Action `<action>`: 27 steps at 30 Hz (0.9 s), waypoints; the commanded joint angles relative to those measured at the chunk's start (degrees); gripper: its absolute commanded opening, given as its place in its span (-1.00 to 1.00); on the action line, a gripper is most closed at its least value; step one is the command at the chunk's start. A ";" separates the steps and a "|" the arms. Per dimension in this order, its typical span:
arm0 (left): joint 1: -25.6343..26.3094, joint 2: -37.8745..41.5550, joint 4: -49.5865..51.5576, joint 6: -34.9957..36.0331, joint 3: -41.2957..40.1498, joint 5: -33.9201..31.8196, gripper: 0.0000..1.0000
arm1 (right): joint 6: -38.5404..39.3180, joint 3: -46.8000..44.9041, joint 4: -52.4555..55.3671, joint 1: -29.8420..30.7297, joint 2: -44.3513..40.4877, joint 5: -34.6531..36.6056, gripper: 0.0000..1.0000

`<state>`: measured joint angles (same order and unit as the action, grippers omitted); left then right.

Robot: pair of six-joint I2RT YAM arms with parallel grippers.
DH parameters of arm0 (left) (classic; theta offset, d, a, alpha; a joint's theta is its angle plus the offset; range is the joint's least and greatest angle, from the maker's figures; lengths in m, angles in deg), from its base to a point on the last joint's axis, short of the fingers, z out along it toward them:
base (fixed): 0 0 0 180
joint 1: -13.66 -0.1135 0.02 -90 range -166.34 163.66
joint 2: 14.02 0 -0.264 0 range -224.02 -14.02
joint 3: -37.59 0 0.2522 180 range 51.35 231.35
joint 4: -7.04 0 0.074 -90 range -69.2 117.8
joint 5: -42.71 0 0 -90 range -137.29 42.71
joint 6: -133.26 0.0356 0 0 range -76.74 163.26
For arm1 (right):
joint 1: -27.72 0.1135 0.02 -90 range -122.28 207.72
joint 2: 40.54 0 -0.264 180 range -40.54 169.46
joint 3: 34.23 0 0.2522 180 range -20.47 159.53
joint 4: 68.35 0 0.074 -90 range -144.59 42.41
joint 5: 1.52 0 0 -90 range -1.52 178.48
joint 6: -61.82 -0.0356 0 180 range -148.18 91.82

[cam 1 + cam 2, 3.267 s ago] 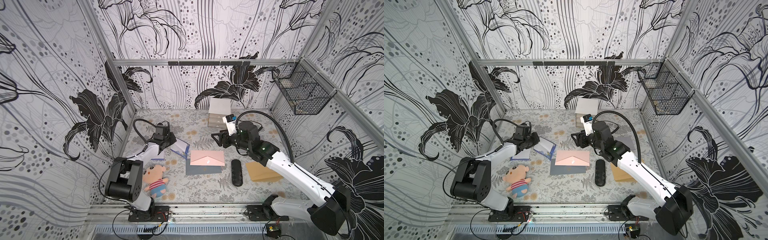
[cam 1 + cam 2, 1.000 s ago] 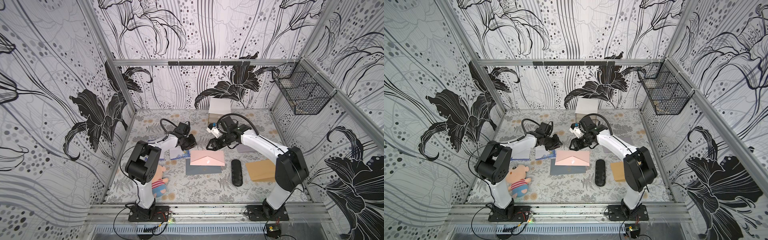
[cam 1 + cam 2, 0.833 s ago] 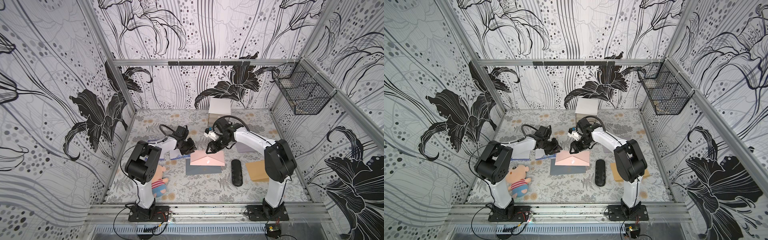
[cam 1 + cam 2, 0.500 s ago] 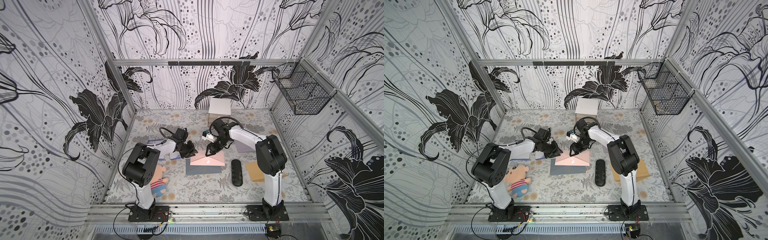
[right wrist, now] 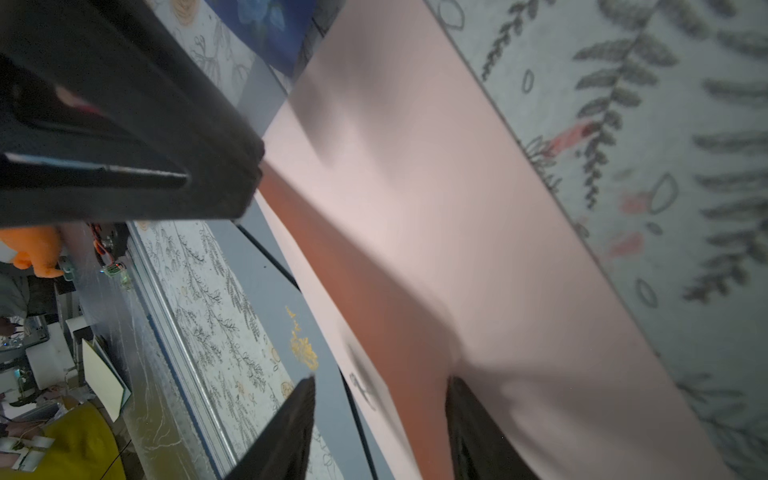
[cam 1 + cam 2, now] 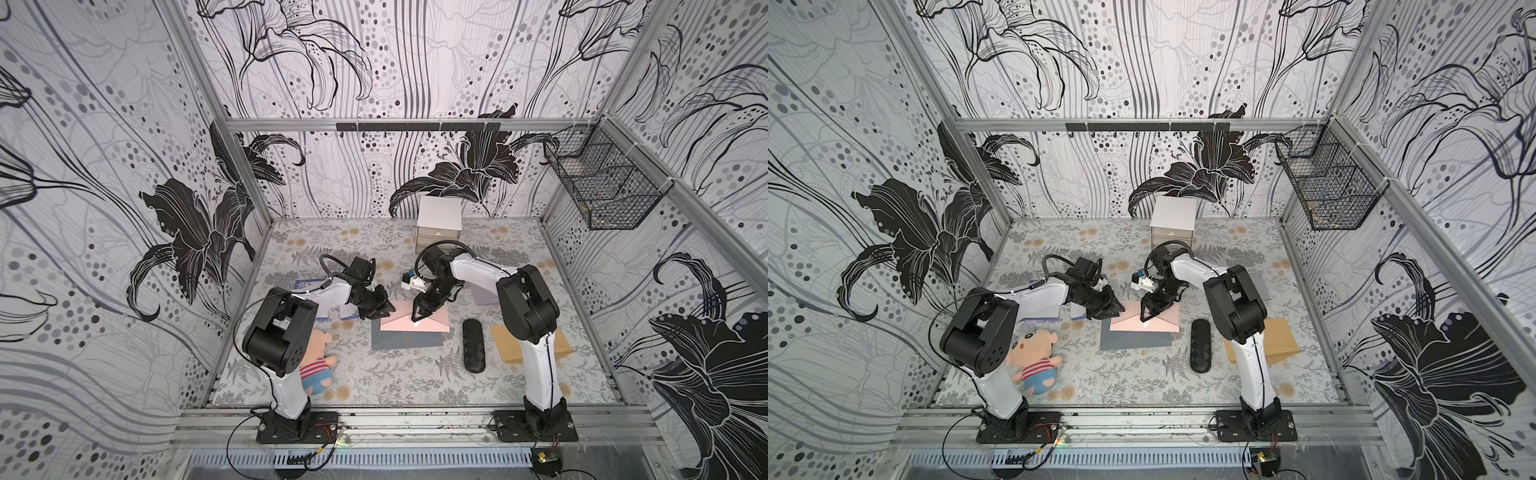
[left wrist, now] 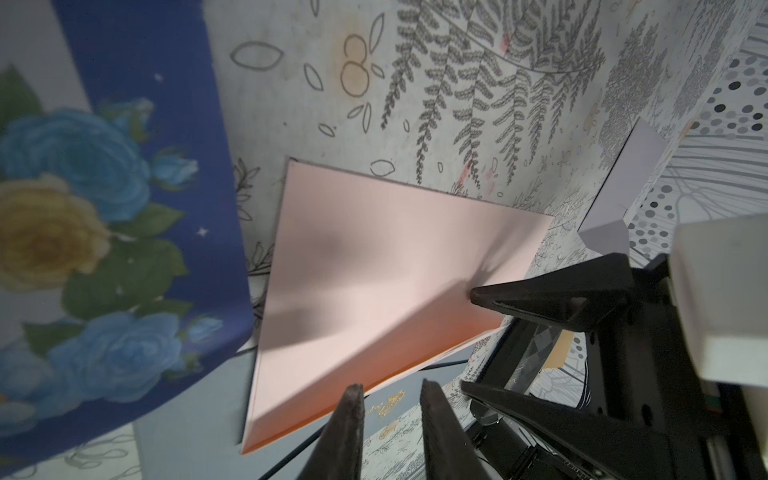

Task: Take the letter paper out of the envelope
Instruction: Pick up the envelope from the envelope.

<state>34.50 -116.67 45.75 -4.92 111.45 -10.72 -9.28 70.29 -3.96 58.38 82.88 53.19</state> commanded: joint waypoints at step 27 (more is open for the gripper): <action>-0.23 2.74 4.31 1.05 7.43 -0.42 -0.32 | 4.32 1.18 1.53 1.64 -8.73 3.76 -1.00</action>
<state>34.48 -116.59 48.88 -3.63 114.71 -9.86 -6.18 70.16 -3.57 59.27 79.82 52.95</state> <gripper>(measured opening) 0.324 0.043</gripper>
